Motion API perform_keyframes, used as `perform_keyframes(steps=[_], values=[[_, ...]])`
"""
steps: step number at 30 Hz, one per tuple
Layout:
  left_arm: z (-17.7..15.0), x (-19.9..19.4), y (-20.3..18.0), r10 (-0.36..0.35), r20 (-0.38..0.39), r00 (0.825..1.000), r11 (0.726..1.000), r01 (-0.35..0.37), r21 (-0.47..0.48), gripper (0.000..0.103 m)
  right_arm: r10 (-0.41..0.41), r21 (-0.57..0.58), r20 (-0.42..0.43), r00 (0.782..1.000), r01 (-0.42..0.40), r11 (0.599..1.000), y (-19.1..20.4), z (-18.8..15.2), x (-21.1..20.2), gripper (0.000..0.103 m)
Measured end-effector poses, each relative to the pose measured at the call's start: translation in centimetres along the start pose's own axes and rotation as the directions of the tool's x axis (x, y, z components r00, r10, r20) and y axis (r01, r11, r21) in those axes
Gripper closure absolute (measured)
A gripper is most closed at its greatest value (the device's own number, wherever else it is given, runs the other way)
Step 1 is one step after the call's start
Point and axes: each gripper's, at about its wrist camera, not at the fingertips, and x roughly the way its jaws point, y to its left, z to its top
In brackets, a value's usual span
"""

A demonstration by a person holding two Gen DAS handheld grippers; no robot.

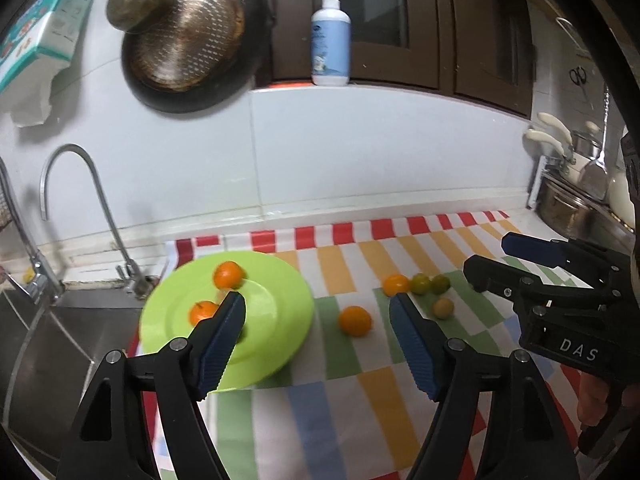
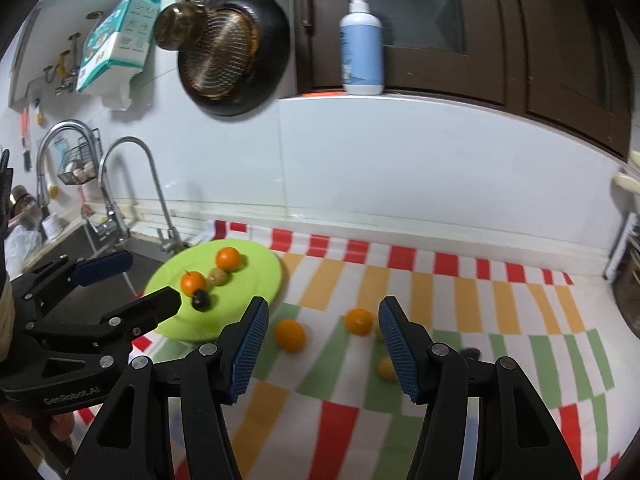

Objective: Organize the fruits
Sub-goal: 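Lift both open grippers off the plate and move back toward the remaining fruits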

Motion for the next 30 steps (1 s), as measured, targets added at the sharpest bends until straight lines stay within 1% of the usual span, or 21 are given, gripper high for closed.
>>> perform_keyframes(steps=[6,11,18,19,22,26,28,30], values=[[-0.8,1.5,-1.5,-0.035,-0.023,0.999,0.999,0.036,0.030,0.029,-0.058,0.037,-0.029,0.998,0.059,0.998,-1.9,-0.9,0.3,0.045],[-1.5,3.4,-2.2,-0.063,-0.053,0.997,0.996,0.066,0.063,0.029,-0.078,0.070,-0.073,0.994,0.083,0.994,-3.2,-1.9,1.5,0.045],[-2.3,6.5,-2.2,-0.080,-0.112,0.991,0.993,0.089,0.073,0.030,-0.084,0.085,-0.147,0.985,0.097,0.992,-4.0,-3.3,4.3,0.045],[-2.4,6.9,-2.2,-0.083,-0.121,0.989,0.993,0.092,0.074,0.033,-0.081,0.088,-0.160,0.984,0.096,0.991,-4.1,-3.5,4.7,0.045],[-2.6,8.3,-2.2,-0.091,-0.151,0.984,0.992,0.104,0.077,0.036,-0.073,0.097,-0.190,0.979,0.093,0.991,-4.5,-4.0,6.0,0.045],[-2.7,9.6,-2.2,-0.102,-0.167,0.981,0.990,0.117,0.078,0.037,-0.070,0.104,-0.218,0.973,0.095,0.990,-4.9,-4.5,7.3,0.045],[-2.7,10.3,-2.2,-0.107,-0.179,0.978,0.990,0.122,0.076,0.040,-0.067,0.108,-0.232,0.970,0.094,0.990,-5.1,-4.7,8.0,0.045],[-2.6,11.1,-2.2,-0.118,-0.194,0.974,0.989,0.134,0.070,0.041,-0.066,0.109,-0.244,0.967,0.096,0.989,-5.2,-4.8,8.6,0.048]])
